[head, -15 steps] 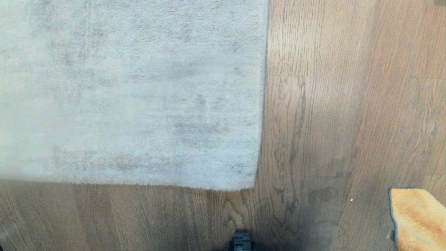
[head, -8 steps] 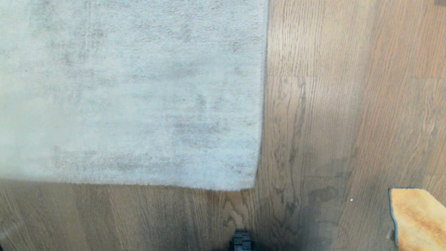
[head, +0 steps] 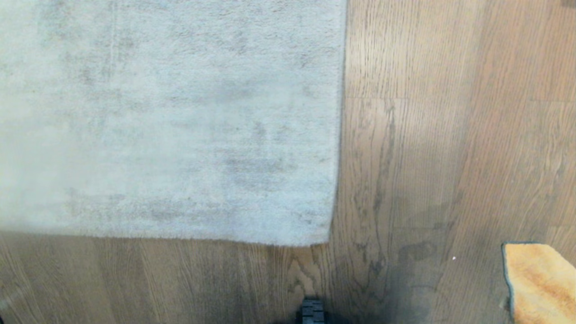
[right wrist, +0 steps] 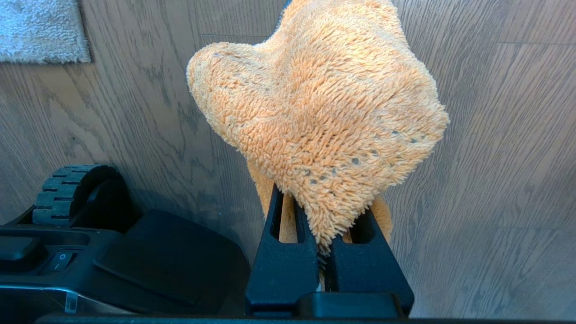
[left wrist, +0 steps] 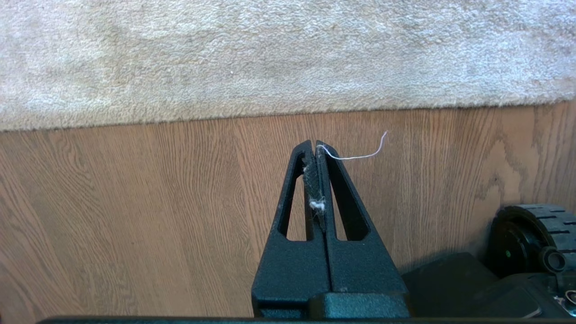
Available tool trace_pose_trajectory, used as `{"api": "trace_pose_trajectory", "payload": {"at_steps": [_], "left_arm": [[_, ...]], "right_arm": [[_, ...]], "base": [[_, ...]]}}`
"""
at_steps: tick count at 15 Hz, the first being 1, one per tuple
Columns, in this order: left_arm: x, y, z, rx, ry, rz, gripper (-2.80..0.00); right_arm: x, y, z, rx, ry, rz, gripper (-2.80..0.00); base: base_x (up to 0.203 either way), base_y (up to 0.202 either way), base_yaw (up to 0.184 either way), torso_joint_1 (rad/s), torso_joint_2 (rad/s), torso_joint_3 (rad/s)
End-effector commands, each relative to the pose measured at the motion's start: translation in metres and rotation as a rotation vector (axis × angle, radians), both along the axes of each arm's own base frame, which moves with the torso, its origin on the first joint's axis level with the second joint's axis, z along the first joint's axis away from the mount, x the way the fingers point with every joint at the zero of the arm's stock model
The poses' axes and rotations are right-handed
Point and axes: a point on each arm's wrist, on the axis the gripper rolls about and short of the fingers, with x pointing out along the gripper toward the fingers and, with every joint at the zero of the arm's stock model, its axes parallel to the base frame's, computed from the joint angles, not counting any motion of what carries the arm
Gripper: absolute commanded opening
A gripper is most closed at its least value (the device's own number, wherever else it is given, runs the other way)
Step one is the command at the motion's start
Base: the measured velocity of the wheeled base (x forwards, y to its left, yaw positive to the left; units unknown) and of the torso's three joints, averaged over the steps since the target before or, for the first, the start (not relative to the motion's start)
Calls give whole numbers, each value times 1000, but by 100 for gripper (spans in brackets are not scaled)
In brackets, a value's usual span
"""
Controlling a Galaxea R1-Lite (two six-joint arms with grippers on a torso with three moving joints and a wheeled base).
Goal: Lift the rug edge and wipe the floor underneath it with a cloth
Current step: Put down the rag
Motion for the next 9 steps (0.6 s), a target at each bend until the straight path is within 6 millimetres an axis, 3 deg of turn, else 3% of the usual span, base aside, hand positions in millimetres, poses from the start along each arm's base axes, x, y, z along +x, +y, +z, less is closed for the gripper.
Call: {"api": "trace_pose_trajectory", "payload": {"at_steps": [1,9], "left_arm": [[0,0,0,2,0,0,-280],[0,0,0,2,0,0,-280]], "right_arm": [[0,0,0,-1,2,1,-280],[0,0,0,-1,2,1,-280]], "base": [[0,0,0,0,0,0],[0,0,0,0,0,0]]}}
